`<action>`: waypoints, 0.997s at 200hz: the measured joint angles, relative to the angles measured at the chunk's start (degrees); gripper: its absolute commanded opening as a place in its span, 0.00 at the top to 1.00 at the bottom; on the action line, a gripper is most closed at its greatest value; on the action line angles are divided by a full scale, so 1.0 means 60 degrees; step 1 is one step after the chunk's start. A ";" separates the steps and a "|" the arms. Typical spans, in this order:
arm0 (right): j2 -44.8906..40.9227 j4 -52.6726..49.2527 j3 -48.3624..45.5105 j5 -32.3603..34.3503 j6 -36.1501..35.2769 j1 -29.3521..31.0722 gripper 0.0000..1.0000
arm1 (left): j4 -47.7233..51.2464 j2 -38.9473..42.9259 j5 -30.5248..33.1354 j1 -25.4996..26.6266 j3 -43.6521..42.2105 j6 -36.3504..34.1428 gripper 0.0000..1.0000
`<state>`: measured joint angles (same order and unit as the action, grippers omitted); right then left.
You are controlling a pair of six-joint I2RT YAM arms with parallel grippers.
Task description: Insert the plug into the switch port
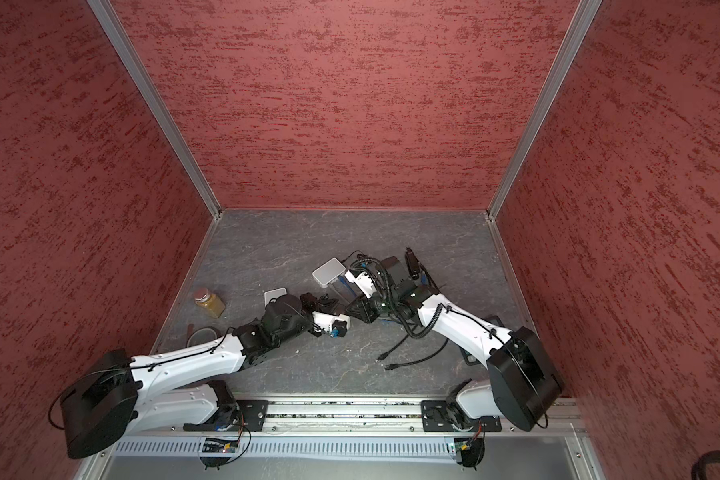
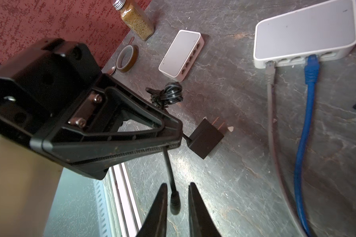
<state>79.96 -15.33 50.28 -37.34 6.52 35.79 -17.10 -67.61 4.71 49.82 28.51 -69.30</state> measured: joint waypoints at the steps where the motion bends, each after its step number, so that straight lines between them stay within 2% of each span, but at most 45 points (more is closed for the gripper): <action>1: 0.0007 0.0004 0.0000 -0.0004 0.0004 0.0000 0.81 | 0.0000 0.0000 0.0000 0.0000 0.0000 0.0000 1.00; 47: 0.0149 0.0087 0.0000 -0.0044 0.0040 0.0000 0.85 | 0.0000 0.0000 -0.0022 -0.0004 0.0000 -0.0004 1.00; 199: 0.0215 0.0339 0.0000 -0.0331 0.0131 0.0004 0.83 | -0.0007 -0.0058 -0.0025 -0.0011 0.0000 -0.0004 1.00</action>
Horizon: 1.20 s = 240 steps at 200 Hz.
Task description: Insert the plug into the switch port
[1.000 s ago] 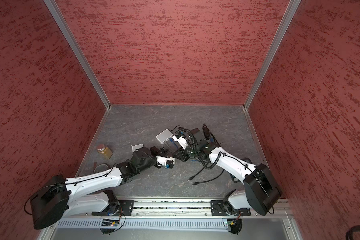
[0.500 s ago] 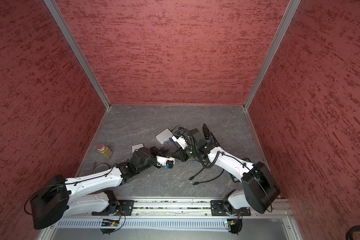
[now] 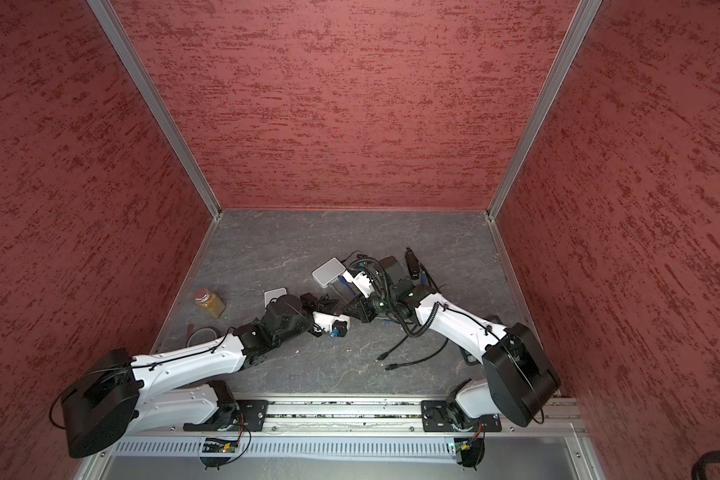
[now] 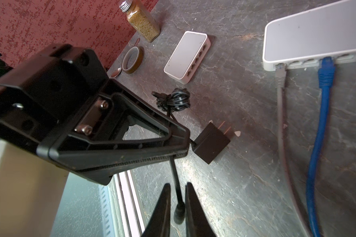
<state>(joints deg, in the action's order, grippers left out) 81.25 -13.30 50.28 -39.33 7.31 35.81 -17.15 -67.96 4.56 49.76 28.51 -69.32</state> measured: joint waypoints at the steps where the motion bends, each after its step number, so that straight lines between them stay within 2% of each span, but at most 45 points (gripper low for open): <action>1: 0.0000 -0.0004 0.0000 0.0000 0.0000 0.0000 0.83 | -0.0004 0.0000 0.0000 0.0000 0.0000 0.0000 1.00; 157: 0.0175 0.0036 -0.0080 -0.0025 0.0106 0.0004 0.80 | 0.0004 0.0000 -0.0004 -0.0044 0.0000 -0.0011 1.00; 240: 0.0175 0.0036 -0.0080 -0.0025 0.0102 0.0004 0.86 | 0.0055 0.0000 0.0015 -0.0044 0.0000 -0.0229 1.00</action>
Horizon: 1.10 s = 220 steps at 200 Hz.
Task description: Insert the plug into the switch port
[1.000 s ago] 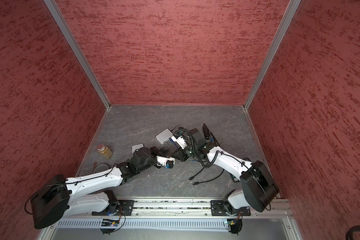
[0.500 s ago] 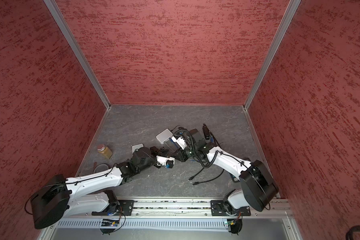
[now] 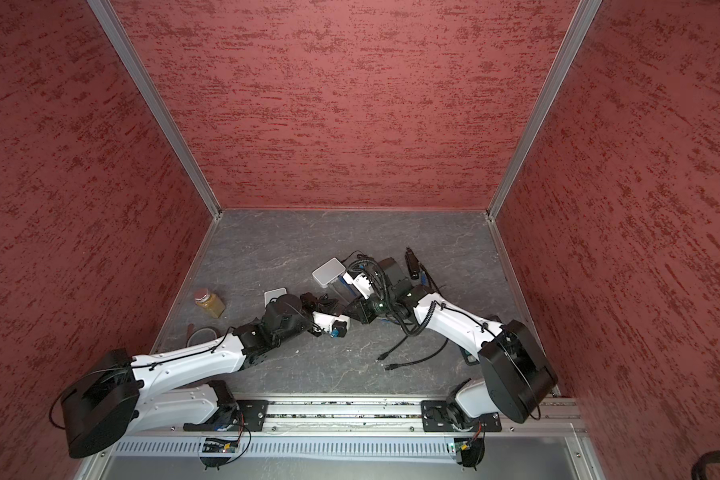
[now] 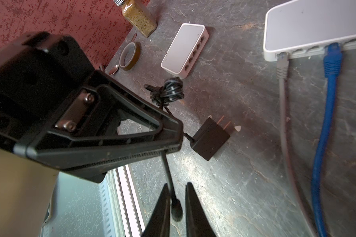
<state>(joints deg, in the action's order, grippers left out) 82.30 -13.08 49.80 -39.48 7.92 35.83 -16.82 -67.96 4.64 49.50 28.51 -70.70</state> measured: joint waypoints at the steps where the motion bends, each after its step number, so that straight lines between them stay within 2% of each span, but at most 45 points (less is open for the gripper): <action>1: 0.0000 0.0000 0.0000 0.0000 0.0000 0.0000 0.87 | 0.0007 0.0000 0.0004 0.0000 0.0000 -0.0007 1.00; 68: 0.0044 0.0058 0.0000 -0.0084 -0.0007 0.0000 1.00 | -0.0004 -0.0018 0.0066 0.0000 0.0000 -0.0040 1.00; 77: 0.0044 0.0091 0.0000 -0.0091 -0.0004 0.0000 1.00 | -0.0080 -0.0069 0.0080 0.0000 0.0000 0.0015 0.85; 87: 0.0047 0.0146 0.0000 -0.0095 0.0007 0.0000 1.00 | -0.0193 -0.0153 0.0127 0.0000 0.0000 0.0189 0.78; 109: 0.0047 0.0477 -0.0036 -0.0076 0.0124 0.0000 1.00 | -0.0525 -0.0328 0.0321 0.0000 -0.0022 0.0674 0.54; 130: 0.0044 0.1177 -0.0342 0.0066 0.0368 0.0000 1.00 | -0.0780 -0.0346 0.0637 -0.0007 -0.0011 0.1759 0.40; 155: -0.0018 0.2058 -0.0951 0.0725 0.0663 0.0004 1.00 | -0.0168 -0.0211 0.0929 -0.0226 0.0459 0.3781 0.40; 220: -0.0262 0.3581 -0.1432 0.2776 0.1344 0.0004 1.00 | 0.2583 0.0488 0.1585 -0.1683 0.1985 0.9533 0.42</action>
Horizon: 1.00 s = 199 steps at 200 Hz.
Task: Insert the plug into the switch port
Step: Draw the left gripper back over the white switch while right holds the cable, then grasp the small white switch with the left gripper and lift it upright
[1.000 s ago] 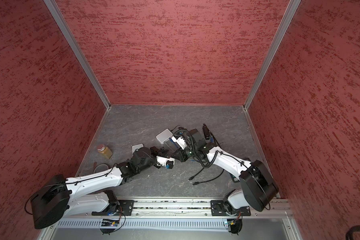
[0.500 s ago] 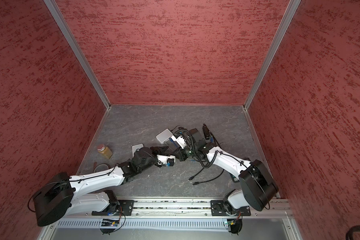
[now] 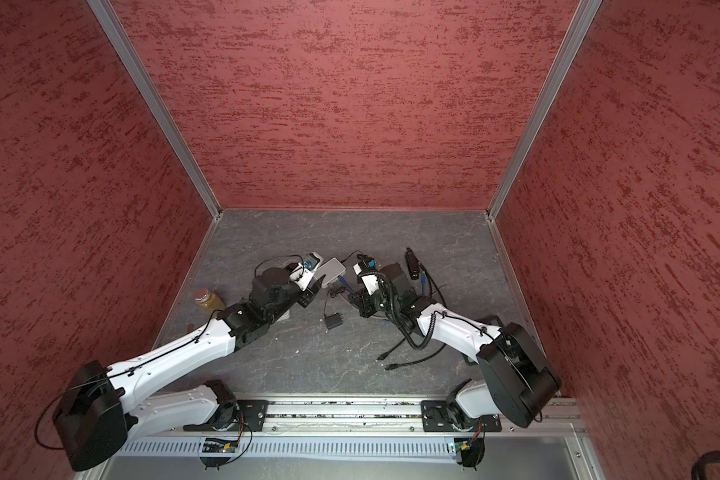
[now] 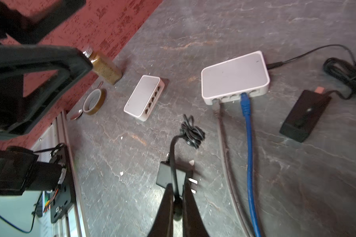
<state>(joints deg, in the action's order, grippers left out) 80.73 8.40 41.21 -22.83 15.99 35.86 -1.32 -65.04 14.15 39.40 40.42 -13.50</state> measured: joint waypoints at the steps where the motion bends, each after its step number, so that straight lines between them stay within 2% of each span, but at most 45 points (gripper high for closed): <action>1: 0.0000 0.0007 0.0000 0.0015 0.0015 0.0000 1.00 | 0.0029 0.0007 0.0015 -0.0011 0.0000 0.0055 0.42; 49: -0.0255 0.0222 0.0000 0.0849 0.0710 -0.0040 1.00 | 0.2575 0.0149 0.0736 -0.0266 -0.0040 0.3439 0.42; 64: -0.0444 0.0262 0.0026 0.0973 0.0827 -0.0066 1.00 | 0.3493 0.0095 0.0896 -0.0393 -0.0018 0.4430 0.35; 93: -0.0612 0.0419 0.0069 0.1093 0.0914 -0.0084 1.00 | 0.5122 -0.0510 0.0754 -0.1031 0.0244 0.6211 0.31; 114: -0.0612 0.0430 0.0069 0.1093 0.0940 -0.0084 1.00 | 0.6003 -0.1111 0.0641 -0.1399 0.0412 0.7202 0.23; 140: -0.0616 0.0474 0.0066 0.1093 0.0943 -0.0084 1.00 | 0.6652 -0.1596 0.0426 -0.1636 0.0579 0.7807 0.15; 169: -0.0710 0.0514 0.0026 0.1093 0.0940 -0.0084 1.00 | 0.6798 -0.2087 0.0255 -0.2124 0.0976 0.8072 0.02; 199: -0.0903 0.0586 -0.0095 0.1096 0.0936 -0.0084 1.00 | 0.6641 -0.2535 -0.0036 -0.2718 0.1184 0.8043 0.00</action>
<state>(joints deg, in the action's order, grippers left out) 75.31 11.92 40.64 -16.25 21.61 35.35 38.52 -80.25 13.93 23.09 47.53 34.76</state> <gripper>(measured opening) 0.087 0.994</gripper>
